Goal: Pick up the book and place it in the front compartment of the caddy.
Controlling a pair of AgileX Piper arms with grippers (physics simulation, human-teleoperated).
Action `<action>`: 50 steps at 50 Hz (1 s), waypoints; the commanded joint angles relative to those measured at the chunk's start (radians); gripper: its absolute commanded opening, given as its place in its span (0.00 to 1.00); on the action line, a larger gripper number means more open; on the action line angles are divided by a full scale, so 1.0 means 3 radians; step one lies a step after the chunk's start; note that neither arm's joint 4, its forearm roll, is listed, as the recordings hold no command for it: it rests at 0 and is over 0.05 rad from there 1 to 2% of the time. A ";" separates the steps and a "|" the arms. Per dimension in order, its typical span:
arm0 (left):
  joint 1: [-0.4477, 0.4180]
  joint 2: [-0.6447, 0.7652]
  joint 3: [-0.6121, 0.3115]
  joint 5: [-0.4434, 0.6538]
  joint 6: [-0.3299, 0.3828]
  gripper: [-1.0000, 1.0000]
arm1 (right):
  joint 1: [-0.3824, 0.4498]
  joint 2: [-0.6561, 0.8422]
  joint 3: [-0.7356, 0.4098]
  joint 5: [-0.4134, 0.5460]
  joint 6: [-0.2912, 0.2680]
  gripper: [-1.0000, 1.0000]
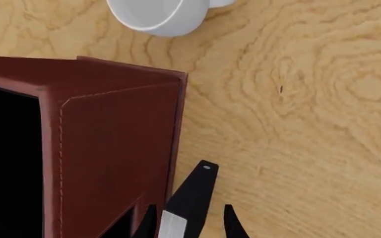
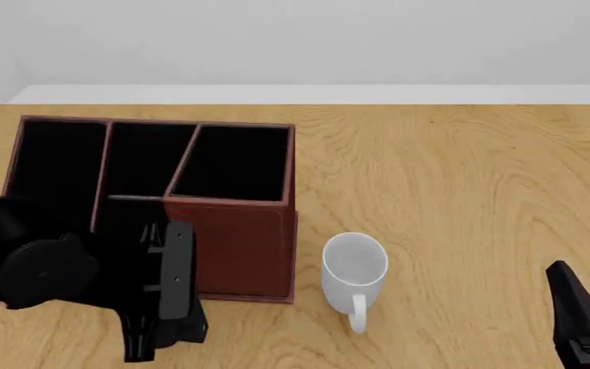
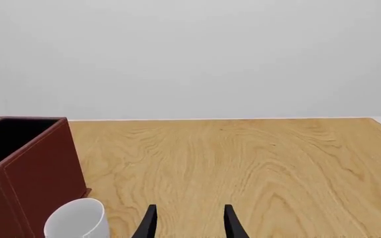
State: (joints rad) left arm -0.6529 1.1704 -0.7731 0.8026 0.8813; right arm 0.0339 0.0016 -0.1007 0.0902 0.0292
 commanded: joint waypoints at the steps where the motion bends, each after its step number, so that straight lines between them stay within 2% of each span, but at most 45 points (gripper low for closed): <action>1: 0.0030 0.0060 0.0086 -0.0101 -0.0059 1.00 | -0.0003 0.0000 0.0018 -0.0008 -0.0003 1.00; 21: 0.0257 0.0046 0.0126 -0.0104 0.0032 1.00 | 0.0004 -0.0001 0.0030 -0.0008 -0.0002 1.00; 23: 0.0459 0.0110 0.0177 -0.0181 0.0204 1.00 | 0.0005 -0.0001 0.0028 -0.0009 -0.0001 1.00; 26: 0.0630 0.0169 0.0227 -0.0256 0.0340 1.00 | 0.0010 -0.0001 0.0028 -0.0008 -0.0001 1.00; 30: 0.0688 0.0176 0.0246 -0.0276 0.0385 1.00 | 0.0011 -0.0001 0.0026 -0.0004 -0.0004 1.00; 47: 0.0593 0.0273 0.0285 -0.0371 0.0239 1.00 | 0.0005 -0.0001 0.0052 -0.0023 -0.0002 1.00; 48: 0.0559 0.0254 0.0284 -0.0352 0.0206 0.00 | 0.0004 -0.0001 0.0054 -0.0025 -0.0004 1.00; 50: 0.0454 0.0204 0.0321 -0.0308 0.0148 0.00 | 0.0006 0.0000 0.0061 -0.0030 -0.0005 1.00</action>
State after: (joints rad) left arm -0.4880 1.2267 -0.6962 0.7078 0.9459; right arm 0.0364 0.0015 -0.0872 0.0847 0.0284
